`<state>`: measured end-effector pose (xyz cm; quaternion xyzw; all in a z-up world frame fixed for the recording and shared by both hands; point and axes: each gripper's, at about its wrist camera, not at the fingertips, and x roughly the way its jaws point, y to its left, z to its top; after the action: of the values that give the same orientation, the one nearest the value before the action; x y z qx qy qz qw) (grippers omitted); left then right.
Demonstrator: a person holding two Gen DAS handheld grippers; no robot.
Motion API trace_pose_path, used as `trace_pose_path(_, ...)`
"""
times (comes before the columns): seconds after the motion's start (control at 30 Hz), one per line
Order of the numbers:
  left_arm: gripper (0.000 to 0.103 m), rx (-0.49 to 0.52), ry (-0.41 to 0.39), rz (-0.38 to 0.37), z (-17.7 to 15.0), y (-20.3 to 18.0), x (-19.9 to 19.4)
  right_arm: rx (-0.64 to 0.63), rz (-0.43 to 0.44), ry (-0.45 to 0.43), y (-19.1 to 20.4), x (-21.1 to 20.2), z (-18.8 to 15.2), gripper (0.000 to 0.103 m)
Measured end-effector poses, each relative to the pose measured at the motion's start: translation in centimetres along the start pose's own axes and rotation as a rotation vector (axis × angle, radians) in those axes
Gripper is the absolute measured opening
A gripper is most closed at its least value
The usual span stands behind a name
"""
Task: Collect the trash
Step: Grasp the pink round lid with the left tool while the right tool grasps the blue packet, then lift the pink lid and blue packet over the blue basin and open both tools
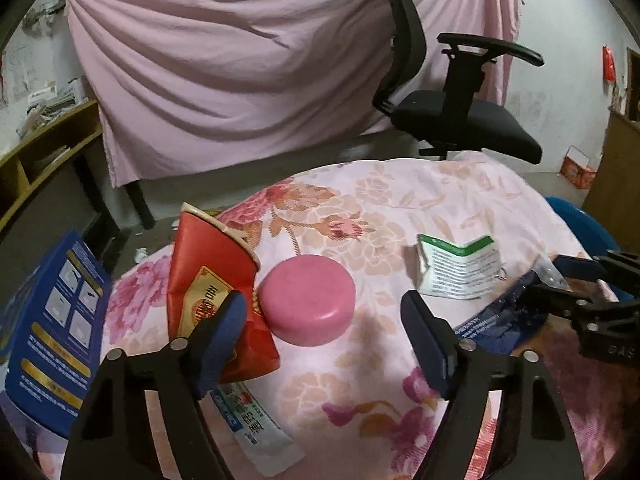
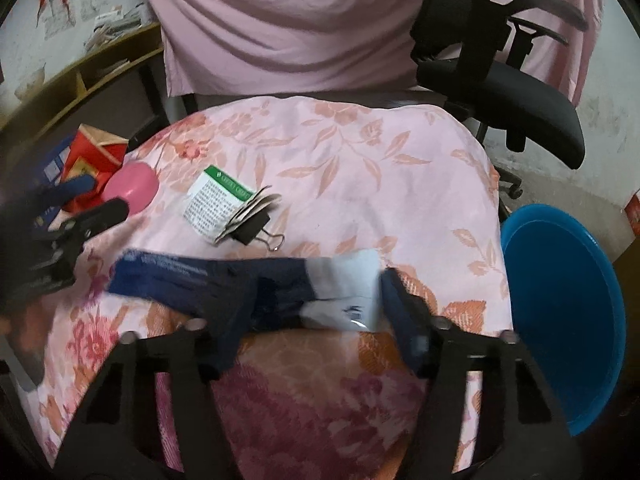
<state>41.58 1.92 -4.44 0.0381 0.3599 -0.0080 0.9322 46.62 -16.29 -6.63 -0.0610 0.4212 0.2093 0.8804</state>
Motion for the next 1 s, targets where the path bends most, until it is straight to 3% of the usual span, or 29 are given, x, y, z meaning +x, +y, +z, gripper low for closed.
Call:
trace_pose_path(0.17,0.065,0.003,0.010,0.012,0.0,0.2,0.3,0.016,0.030,0.002,-0.4,-0.3,-0.4,0.073)
trace_pose_path(0.27,0.057,0.029,0.019,0.032,-0.1,-0.2,0.5,0.005,0.045,0.005,-0.1,-0.4,-0.6,0.063)
trace_pose_path(0.4,0.037,0.078,0.031,0.043,-0.1,-1.1,0.9,0.005,0.044,0.000,0.1,-0.5,-0.7,0.061)
trace_pose_path(0.6,0.034,0.084,0.031,0.047,-0.2,-1.3,1.2,0.030,0.069,-0.020,-0.4,-1.0,-0.9,0.059)
trace_pose_path(0.73,0.015,0.086,0.015,0.017,-0.4,-1.5,0.5,0.059,0.088,-0.045,-1.0,-1.9,-1.1,0.058)
trace_pose_path(0.87,0.016,0.084,0.016,0.003,-0.6,-1.7,0.3,0.077,0.082,-0.055,-2.0,-2.9,-1.7,0.058)
trace_pose_path(0.93,0.021,0.087,0.023,-0.001,-0.5,-1.8,0.3,0.103,0.070,-0.065,-3.0,-3.5,-2.0,0.058)
trace_pose_path(0.97,0.033,0.088,0.032,0.006,-0.4,-1.8,0.4,0.117,0.067,-0.066,-3.5,-3.7,-2.2,0.058)
trace_pose_path(1.0,0.052,0.085,0.050,0.020,-0.2,-1.8,0.6,0.136,0.066,-0.066,-4.1,-3.8,-2.3,0.058)
